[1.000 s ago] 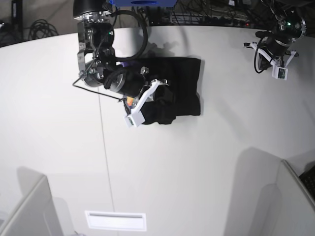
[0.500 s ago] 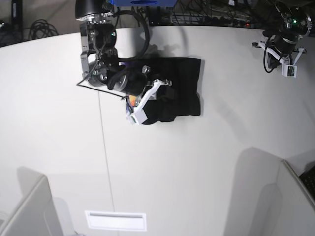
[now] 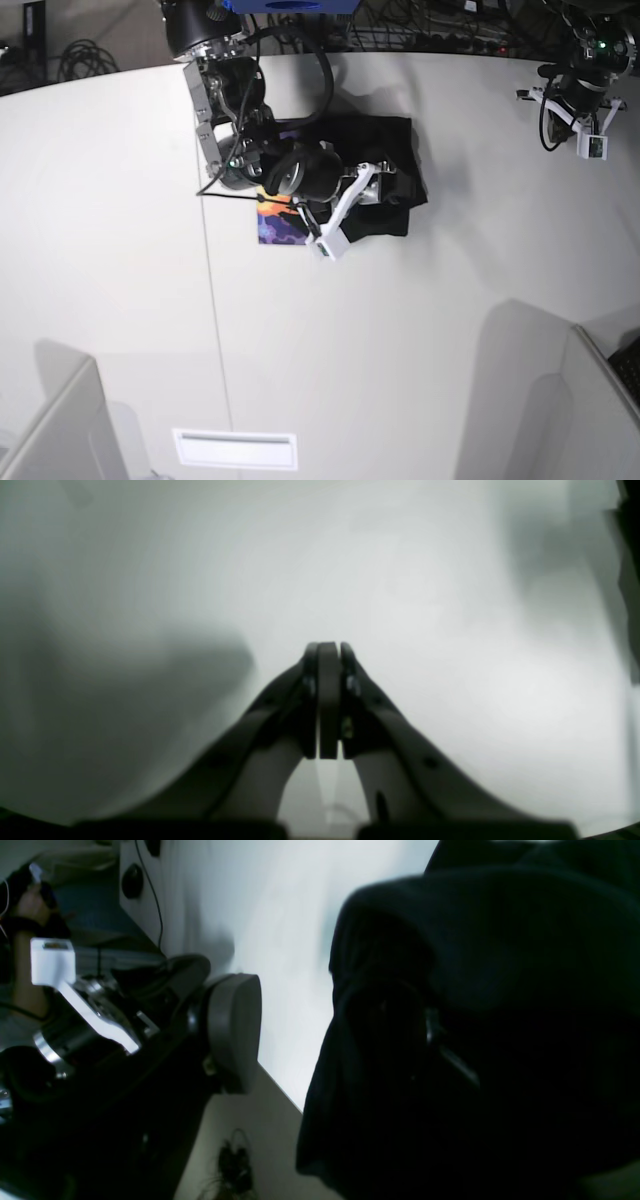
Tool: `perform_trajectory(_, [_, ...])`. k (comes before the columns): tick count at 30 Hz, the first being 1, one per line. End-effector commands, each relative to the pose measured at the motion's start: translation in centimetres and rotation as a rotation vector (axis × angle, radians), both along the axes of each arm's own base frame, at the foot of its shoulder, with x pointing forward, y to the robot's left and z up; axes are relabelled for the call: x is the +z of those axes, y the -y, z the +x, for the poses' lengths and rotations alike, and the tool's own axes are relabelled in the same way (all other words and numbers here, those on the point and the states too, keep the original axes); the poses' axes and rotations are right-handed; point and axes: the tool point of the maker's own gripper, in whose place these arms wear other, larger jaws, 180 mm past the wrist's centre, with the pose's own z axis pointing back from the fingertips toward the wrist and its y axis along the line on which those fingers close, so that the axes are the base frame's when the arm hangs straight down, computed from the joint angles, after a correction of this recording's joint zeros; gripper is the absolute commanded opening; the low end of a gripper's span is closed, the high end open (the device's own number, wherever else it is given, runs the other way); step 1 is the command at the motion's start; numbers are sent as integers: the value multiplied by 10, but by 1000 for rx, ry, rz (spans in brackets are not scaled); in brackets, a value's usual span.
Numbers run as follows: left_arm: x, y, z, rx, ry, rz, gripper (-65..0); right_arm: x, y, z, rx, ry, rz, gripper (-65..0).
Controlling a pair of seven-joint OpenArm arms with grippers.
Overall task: Fold the T-shirt properly
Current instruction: 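Hold the bundle with the right gripper and flip it over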
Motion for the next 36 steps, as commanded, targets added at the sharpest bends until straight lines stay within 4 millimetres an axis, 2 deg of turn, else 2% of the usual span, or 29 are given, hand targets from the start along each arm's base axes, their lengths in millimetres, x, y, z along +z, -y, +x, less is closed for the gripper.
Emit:
perform_trajectory(1, [8, -3, 3, -8, 25, 17, -650, 19, -11, 7, 14, 44, 47, -281])
perform_trajectory(5, [9, -3, 5, -8, 28, 18, -650, 34, -37, -6, 135, 99, 42, -281])
perform_trajectory(7, [10, -6, 5, -7, 28, 26, -650, 46, -41, -16, 188, 135, 39, -284])
perform_trajectory(9, [12, -12, 3, 9, 31, 35, -650, 55, -28, -18, 174, 164, 36, -300])
perform_trajectory(11, [14, -18, 0, 25, 32, 43, -650, 55, -7, -16, 124, 180, 23, -371])
perform_trajectory(15, [10, -35, -11, 81, 14, 45, -650, 41, 37, -2, -18, 186, -19, -650])
perform_trajectory(19, [6, -42, -18, 108, 3, 42, -650, 19, 69, 19, -118, 174, -68, -650])
perform_trajectory(23, [5, -42, -19, 109, -2, 40, -650, -5, 74, 32, -133, 120, -103, -650])
perform_trajectory(26, [5, -42, -19, 109, -2, 40, -650, -16, 71, 36, -126, 88, -110, -650])
perform_trajectory(30, [5, -42, -20, 110, -4, 39, -650, -8, 39, 27, -52, 100, -78, -650])
perform_trajectory(33, [5, -42, -20, 110, -4, 39, -650, 6, 7, 22, 14, 123, -38, -650])
perform_trajectory(36, [5, -42, -20, 110, -3, 39, -650, 13, -21, 23, 41, 106, -13, -650])
